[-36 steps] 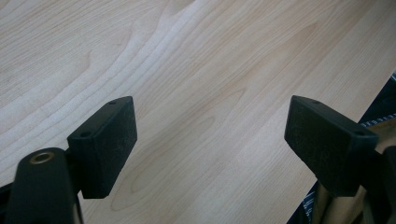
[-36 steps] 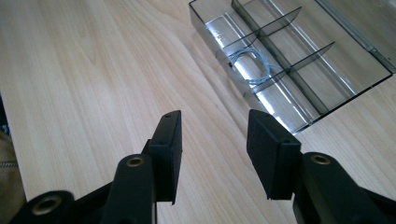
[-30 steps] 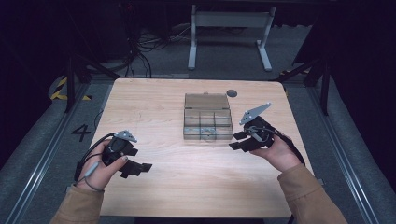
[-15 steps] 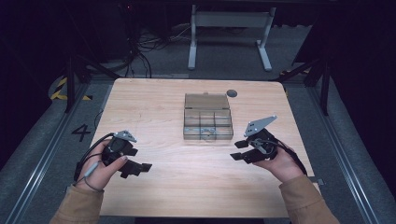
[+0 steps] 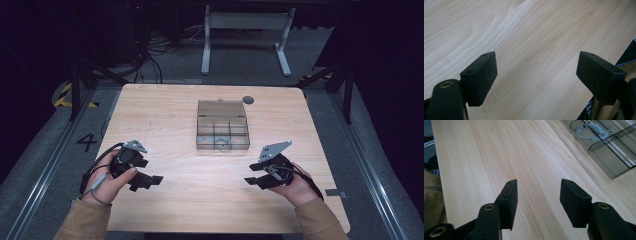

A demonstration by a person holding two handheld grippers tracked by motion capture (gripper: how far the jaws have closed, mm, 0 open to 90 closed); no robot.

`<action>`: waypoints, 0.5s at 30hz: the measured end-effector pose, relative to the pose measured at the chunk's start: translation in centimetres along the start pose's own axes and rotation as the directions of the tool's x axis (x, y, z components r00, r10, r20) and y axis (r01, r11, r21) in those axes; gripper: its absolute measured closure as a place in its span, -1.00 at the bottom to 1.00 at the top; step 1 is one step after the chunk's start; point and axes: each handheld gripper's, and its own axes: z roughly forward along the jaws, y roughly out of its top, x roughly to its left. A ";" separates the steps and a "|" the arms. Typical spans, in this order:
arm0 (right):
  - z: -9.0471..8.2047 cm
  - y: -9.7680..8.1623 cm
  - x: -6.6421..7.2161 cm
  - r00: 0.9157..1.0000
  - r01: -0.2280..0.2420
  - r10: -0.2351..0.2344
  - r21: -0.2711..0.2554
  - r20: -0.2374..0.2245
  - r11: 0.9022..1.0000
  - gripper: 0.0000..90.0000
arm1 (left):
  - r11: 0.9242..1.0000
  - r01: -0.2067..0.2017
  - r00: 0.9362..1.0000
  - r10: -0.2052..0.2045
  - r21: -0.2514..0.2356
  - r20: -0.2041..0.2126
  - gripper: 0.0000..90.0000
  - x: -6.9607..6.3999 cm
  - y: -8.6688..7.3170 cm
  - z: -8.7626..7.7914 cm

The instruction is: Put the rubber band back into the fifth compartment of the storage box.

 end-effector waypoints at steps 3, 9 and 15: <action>0.5 -0.3 0.0 1.000 -0.009 0.009 0.010 0.000 1.000 0.10 | 1.000 0.000 1.000 0.000 0.001 0.002 -0.60 0.0 0.0 0.0; 1.7 -1.0 0.0 1.000 -0.023 0.023 0.031 -0.014 0.999 0.11 | 1.000 -0.002 1.000 0.002 0.008 -0.002 -0.60 0.0 0.0 0.0; 3.2 -1.4 0.2 1.000 -0.022 0.024 0.082 -0.018 0.996 0.10 | 1.000 -0.008 1.000 0.008 0.023 -0.007 -0.60 0.0 0.0 0.1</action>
